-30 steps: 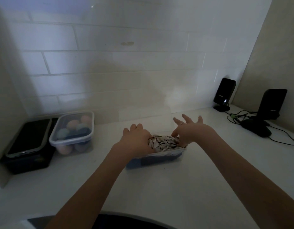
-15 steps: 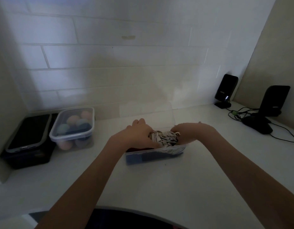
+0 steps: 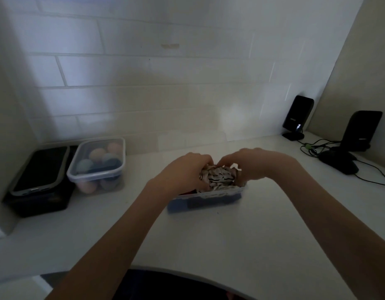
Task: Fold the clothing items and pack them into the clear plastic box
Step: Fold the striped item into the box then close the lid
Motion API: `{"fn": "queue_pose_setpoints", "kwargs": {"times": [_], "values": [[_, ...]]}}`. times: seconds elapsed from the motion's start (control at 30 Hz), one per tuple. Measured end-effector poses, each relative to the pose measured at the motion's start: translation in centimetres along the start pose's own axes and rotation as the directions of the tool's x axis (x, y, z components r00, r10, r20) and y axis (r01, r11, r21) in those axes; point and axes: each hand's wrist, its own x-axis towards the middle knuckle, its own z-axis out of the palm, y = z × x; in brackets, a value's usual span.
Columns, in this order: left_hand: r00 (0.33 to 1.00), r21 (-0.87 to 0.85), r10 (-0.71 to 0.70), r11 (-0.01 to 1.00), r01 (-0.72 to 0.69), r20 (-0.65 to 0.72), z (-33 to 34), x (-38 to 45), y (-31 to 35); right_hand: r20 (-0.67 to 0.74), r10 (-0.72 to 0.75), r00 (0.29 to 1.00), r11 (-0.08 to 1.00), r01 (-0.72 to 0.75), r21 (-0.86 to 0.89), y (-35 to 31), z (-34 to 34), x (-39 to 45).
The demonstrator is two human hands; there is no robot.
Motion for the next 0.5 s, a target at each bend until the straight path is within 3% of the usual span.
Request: {"fn": "queue_pose_setpoints", "kwargs": {"times": [0.27,0.5], "values": [[0.977,0.047,-0.097,0.995,0.090,0.189,0.7,0.5,0.0,0.176,0.073,0.982,0.972,-0.031,-0.231,-1.6,0.4,1.3],[0.938,0.142,-0.113,0.987,0.069,0.329,0.5,1.5,0.6,0.169,0.088,0.982,0.940,-0.026,-0.340,-2.2,0.9,2.7]]}}
